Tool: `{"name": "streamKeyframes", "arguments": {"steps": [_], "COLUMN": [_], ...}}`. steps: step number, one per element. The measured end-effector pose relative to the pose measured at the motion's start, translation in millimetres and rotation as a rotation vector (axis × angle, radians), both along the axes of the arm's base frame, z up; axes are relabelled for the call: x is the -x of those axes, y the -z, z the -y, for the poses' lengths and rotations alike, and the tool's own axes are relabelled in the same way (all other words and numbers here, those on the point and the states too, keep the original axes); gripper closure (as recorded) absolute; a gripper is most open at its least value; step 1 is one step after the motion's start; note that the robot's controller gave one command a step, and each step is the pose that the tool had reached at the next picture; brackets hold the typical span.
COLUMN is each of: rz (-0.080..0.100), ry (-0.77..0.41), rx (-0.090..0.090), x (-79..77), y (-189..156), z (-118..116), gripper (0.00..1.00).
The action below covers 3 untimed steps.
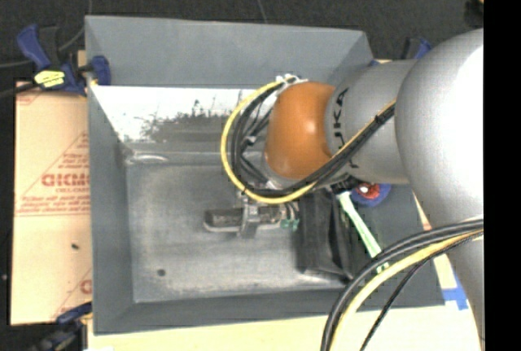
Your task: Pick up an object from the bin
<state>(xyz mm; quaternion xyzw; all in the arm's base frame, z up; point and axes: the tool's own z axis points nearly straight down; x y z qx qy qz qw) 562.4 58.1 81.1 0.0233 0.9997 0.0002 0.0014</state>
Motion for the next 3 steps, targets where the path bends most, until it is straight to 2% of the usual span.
{"name": "streamKeyframes", "arguments": {"steps": [1,2,3], "rz": [0.004,-0.004,-0.001], "ry": [0.000,-0.001,-0.002], "rx": [0.000,0.000,0.000], "x": [-1.2,0.7,0.1], "y": [-10,-25,-48], "z": [0,0,0], "gripper": [1.00,1.00,1.00]}}
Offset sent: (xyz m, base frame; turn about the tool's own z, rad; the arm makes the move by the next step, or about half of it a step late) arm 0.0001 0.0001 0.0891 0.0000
